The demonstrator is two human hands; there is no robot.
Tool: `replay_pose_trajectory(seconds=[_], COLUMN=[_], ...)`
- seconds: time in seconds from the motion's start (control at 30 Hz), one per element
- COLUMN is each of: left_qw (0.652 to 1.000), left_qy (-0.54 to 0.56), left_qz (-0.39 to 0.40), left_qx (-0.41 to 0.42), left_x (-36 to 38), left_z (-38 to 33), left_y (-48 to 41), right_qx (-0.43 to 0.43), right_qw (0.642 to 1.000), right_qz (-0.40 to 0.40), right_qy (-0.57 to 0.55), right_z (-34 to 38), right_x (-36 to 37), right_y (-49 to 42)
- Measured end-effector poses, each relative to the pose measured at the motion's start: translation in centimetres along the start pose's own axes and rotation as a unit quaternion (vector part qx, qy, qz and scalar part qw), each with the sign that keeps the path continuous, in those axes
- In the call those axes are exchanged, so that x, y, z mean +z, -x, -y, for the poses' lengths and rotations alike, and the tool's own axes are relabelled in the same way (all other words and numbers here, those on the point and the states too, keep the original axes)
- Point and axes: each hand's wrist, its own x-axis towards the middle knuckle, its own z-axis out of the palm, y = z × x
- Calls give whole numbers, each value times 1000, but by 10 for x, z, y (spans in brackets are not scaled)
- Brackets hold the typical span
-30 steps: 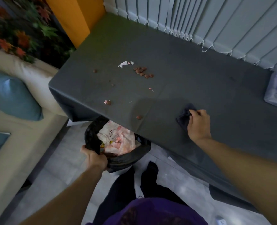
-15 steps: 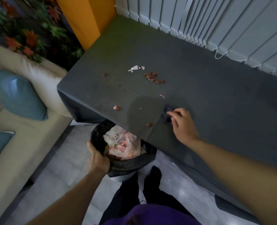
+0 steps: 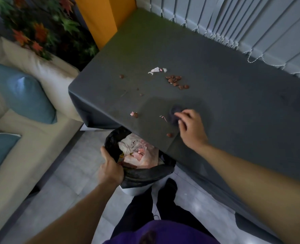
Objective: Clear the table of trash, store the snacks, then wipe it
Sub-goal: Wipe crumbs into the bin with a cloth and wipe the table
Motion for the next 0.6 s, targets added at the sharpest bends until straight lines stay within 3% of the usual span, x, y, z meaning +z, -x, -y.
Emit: replay_pose_trajectory(seconds=[0.07,0.13,0.33,0.47,0.53,0.6], left_qw=[1000,1000,999,998,998,998], left_qy=[4,8,13,-34,-38,-34], left_qz=[-2,-3,1,7,14,19], left_qx=[1,13,52,48,47,45], left_x=[-2,-3,-3,-6,-9,-12], left_z=[-2,-6,-7,-7,-7,-8], left_y=[0,1,1,-3,-4,-3], right_qx=[100,147,-18,-155,-164,-90], right_qw=[993,988,998,977,978,994], right_qz=[-60,-40,56,136,118,49], right_qy=[11,36,0,-49,-56,-36], right_z=[-7,-6,35,58,57,53], right_x=[-2,0,24,38,37,36], right_y=[-16,-24,22,44,29,0])
